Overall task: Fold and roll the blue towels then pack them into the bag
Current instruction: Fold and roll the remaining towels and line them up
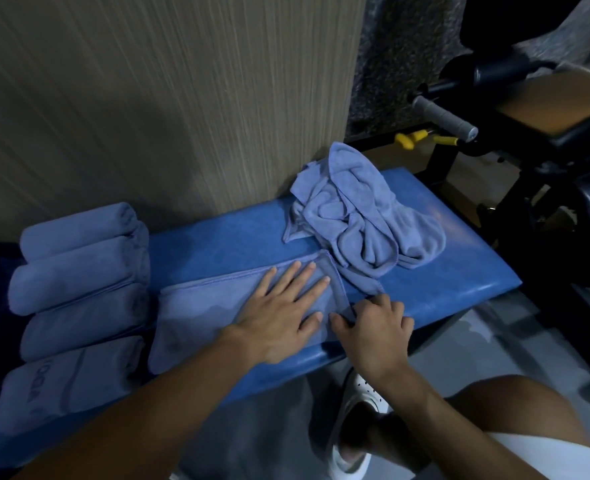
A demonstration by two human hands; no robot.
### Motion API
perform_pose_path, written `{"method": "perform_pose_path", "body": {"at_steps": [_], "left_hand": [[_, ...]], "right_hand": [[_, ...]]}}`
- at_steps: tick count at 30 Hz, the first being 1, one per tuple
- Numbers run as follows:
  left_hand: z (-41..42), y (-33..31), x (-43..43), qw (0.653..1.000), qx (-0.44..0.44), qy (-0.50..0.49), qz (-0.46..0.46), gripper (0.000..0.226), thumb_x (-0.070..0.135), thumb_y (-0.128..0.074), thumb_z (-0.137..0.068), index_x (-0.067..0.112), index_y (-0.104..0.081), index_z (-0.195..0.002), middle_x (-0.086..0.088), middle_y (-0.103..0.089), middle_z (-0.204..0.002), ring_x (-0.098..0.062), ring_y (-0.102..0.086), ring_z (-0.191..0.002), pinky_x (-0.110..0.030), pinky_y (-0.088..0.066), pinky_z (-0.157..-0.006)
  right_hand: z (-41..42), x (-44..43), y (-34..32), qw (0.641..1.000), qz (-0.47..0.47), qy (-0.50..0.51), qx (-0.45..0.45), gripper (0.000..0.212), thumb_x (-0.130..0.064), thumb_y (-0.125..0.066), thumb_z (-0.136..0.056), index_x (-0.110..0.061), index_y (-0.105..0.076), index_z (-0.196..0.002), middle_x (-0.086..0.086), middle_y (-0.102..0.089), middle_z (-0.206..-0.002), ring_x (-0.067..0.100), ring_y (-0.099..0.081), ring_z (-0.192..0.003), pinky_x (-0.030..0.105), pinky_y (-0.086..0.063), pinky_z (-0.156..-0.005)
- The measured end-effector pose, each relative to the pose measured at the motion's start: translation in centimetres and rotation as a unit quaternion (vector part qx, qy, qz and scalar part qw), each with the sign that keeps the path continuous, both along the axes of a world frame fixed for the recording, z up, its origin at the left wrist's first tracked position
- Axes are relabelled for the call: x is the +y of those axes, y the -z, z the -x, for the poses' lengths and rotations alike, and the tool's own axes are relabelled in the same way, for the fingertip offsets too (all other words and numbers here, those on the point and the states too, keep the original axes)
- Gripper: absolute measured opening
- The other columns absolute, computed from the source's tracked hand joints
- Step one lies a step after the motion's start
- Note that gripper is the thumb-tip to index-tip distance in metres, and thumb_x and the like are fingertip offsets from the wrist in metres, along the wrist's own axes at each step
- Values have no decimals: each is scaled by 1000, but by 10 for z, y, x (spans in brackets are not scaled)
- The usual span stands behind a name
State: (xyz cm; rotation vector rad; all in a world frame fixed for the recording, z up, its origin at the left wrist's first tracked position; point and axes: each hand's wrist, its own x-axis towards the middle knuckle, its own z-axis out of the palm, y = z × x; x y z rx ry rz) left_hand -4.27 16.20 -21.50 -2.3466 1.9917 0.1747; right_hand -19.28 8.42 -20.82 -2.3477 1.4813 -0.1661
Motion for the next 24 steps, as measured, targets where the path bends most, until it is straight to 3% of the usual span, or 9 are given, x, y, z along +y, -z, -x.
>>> {"method": "perform_pose_path", "body": {"at_steps": [3, 6, 9, 11, 12, 14, 17, 20, 24], "left_hand": [[6, -3, 4, 992, 29, -20, 119, 62, 43, -18, -94, 26, -27, -152, 2, -17, -162, -19, -14, -149, -38, -15, -120], [17, -7, 2, 938, 172, -103, 284, 36, 22, -40, -88, 12, -64, -113, -2, -61, -113, -16, -57, -104, -29, -44, -93], [25, -33, -14, 795, 456, -311, 252, 11, 21, -55, -95, 14, -63, -91, -3, -66, -85, -11, -58, -68, -24, -44, -66], [22, -47, -23, 685, 602, -379, 159, 31, 40, -56, -95, 9, -63, -97, -7, -70, -89, -18, -63, -68, -25, -46, -56], [19, -50, -25, 658, 635, -384, 125, 42, 47, -57, -93, 7, -63, -104, -9, -73, -92, -22, -68, -73, -26, -49, -56], [13, -53, -24, 642, 649, -395, 103, 45, 47, -63, -89, 7, -61, -109, -11, -75, -94, -25, -73, -80, -30, -54, -59], [8, -51, -20, 625, 643, -423, 135, 25, 25, -71, -88, 7, -60, -101, -12, -73, -87, -22, -72, -69, -31, -56, -55], [5, -47, -17, 643, 612, -433, 154, 8, 3, -68, -87, 2, -63, -93, -14, -71, -82, -19, -69, -60, -32, -56, -52], [2, -40, -15, 640, 608, -440, 164, 10, 3, -64, -90, 0, -67, -99, -18, -73, -94, -24, -70, -72, -45, -60, -72]], "right_hand": [[-1, 4, -1, 996, -1, -7, -93, 28, -42, -59, -86, -20, -48, -73, -2, -57, -85, 25, -50, -94, 34, -25, -81], [-4, 8, -3, 978, -21, -5, -207, 31, -27, -67, -82, -26, -37, -73, -6, -54, -69, 24, -52, -75, 32, -22, -76], [-7, 12, -6, 952, -26, -40, -302, 36, -12, -70, -77, -25, -43, -96, -7, -59, -90, 23, -56, -87, 39, -38, -83], [-9, 17, -7, 945, 13, -107, -309, 53, -3, -68, -73, -27, -40, -111, -5, -60, -98, 27, -59, -93, 42, -44, -81], [-9, 19, -7, 943, 23, -139, -302, 62, 1, -65, -71, -27, -36, -118, -3, -60, -99, 28, -59, -94, 41, -45, -80], [-8, 22, -7, 942, 22, -177, -286, 74, 4, -60, -70, -24, -32, -133, -3, -58, -104, 27, -56, -96, 38, -43, -82], [-7, 25, -7, 929, -3, -226, -292, 79, 1, -56, -73, -21, -30, -144, -11, -52, -112, 17, -51, -103, 30, -40, -88], [-10, 29, -2, 919, -72, -218, -321, 77, -16, -65, -78, -35, -21, -139, -18, -49, -114, 10, -51, -107, 29, -42, -91], [-10, 25, 8, 949, -25, -146, -278, 67, -42, -71, -75, -20, -40, -131, -8, -51, -106, 17, -52, -100, 33, -40, -85]]}}
